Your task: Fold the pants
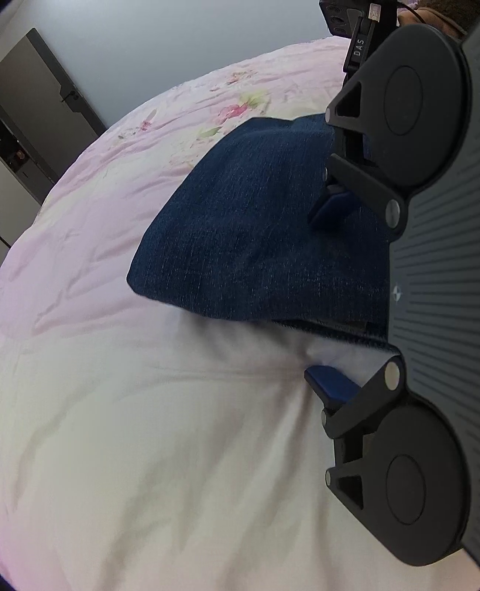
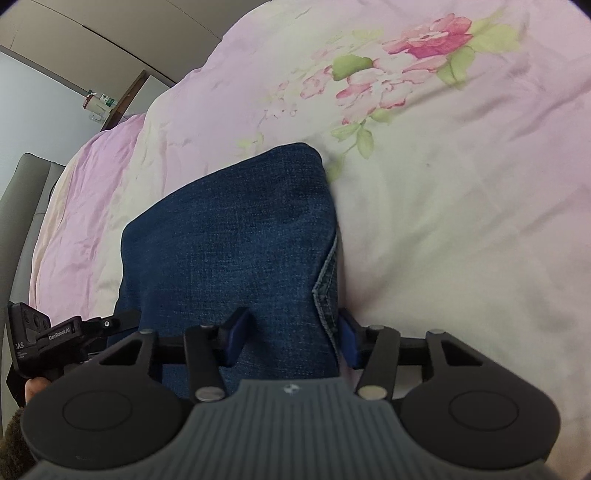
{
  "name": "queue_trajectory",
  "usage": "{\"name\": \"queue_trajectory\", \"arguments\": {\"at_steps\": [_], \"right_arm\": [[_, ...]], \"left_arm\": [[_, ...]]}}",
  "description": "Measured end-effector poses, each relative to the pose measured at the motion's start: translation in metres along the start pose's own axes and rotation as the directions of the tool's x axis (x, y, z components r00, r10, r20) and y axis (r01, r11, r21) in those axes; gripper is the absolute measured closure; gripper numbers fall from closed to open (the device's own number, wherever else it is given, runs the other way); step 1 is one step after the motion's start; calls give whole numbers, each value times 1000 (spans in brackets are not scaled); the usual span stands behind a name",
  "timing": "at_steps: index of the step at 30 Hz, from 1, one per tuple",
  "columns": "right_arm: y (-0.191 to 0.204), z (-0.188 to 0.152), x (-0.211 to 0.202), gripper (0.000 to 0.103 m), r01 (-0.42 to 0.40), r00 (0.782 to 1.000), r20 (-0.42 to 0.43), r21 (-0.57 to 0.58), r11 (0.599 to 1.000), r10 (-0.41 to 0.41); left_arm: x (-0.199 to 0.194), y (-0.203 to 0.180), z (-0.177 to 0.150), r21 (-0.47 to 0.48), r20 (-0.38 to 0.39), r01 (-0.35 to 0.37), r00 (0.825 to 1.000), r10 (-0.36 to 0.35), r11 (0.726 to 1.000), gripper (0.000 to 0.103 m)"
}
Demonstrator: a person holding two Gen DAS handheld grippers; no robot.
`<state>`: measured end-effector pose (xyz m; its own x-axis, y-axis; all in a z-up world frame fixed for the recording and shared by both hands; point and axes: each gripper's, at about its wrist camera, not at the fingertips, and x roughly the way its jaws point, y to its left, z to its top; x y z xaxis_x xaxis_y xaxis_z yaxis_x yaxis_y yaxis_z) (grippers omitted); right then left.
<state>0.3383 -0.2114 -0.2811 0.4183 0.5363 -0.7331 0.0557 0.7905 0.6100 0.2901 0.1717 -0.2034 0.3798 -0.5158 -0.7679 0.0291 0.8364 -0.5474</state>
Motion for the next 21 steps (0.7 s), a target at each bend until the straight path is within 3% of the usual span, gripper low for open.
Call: {"name": "queue_trajectory", "arguments": {"at_steps": [1, 4, 7, 12, 14, 15, 17, 21], "right_arm": [[2, 1, 1, 56, 4, 1000, -3, -4, 1000, -4], [9, 4, -2, 65, 11, 1000, -7, -29, 1000, -11], [18, 9, -9, 73, 13, 1000, -4, -59, 998, -13], [36, 15, -27, 79, 12, 1000, -1, -118, 993, -12], [44, 18, -32, 80, 22, 1000, -4, -129, 991, -22], [50, 20, -35, 89, 18, 1000, -9, -138, 990, -19], [64, 24, -46, 89, -50, 999, -8, -142, 989, 49], [120, 34, -64, 89, -82, 996, 5, -263, 961, 86]], "left_arm": [[2, -2, 0, -17, -7, 25, 1000, -26, 1000, 29], [2, -9, -2, -4, 4, -6, 1000, 6, 1000, 32], [-6, -12, -8, -9, 36, -16, 999, 16, 1000, 43], [-28, -9, -14, -52, 100, 24, 995, -19, 998, 73], [-36, -10, -16, -52, 123, 24, 992, -17, 998, 77], [-39, -11, -18, -52, 132, 13, 991, -6, 999, 79], [-46, -9, -20, -76, 151, 12, 989, -1, 997, 80], [-78, 9, -21, -145, 225, 54, 974, -20, 988, 80]]}}
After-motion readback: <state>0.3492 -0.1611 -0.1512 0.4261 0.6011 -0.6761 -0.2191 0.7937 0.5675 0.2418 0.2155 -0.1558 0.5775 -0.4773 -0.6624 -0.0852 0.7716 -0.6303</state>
